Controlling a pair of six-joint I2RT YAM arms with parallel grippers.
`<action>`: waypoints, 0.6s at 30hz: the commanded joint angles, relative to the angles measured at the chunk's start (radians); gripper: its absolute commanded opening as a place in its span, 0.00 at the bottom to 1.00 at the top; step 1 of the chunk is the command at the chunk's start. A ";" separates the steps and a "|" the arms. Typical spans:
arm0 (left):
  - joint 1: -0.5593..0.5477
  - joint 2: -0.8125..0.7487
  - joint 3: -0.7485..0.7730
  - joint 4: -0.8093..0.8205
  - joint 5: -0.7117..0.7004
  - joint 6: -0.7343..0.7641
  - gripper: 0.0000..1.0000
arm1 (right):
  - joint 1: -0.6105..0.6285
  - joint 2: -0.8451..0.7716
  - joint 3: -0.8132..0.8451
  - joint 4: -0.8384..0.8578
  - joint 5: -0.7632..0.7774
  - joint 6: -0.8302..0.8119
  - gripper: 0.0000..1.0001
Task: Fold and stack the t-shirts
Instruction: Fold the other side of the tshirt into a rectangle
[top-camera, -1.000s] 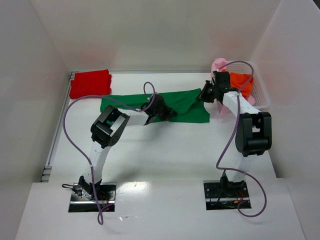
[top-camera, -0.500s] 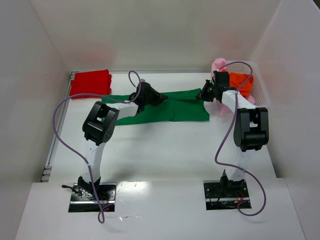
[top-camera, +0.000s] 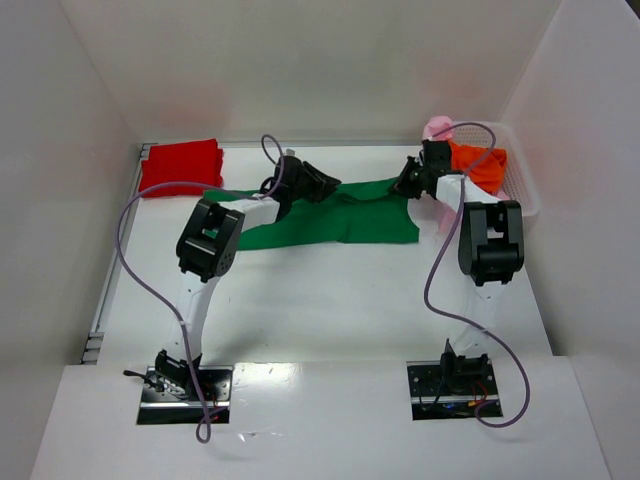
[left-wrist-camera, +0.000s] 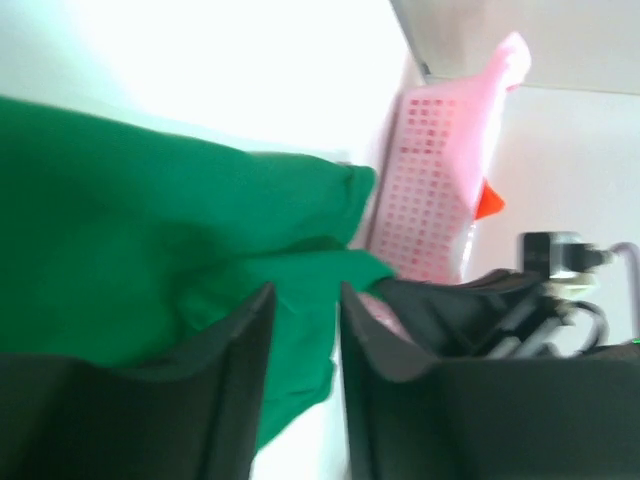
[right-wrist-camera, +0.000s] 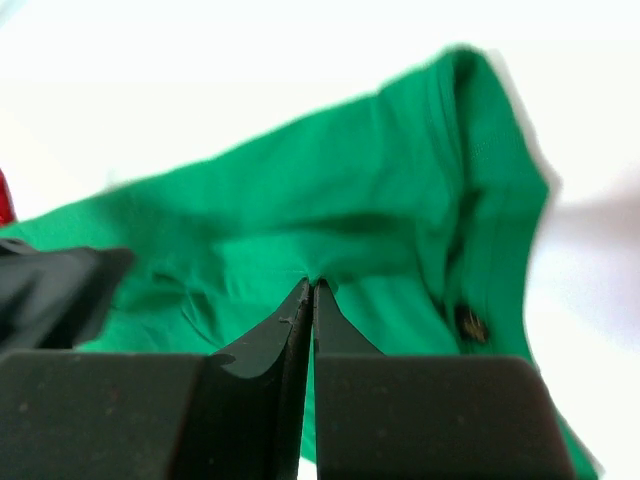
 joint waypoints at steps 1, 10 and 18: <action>0.014 -0.002 0.019 -0.009 0.000 0.034 0.45 | -0.006 0.040 0.108 0.045 0.008 0.001 0.05; 0.053 -0.068 -0.048 0.012 -0.056 0.059 0.61 | -0.006 0.111 0.180 0.056 -0.006 0.013 0.41; 0.061 -0.113 -0.048 0.086 0.008 0.156 0.58 | -0.015 0.022 0.174 0.044 0.009 0.004 0.55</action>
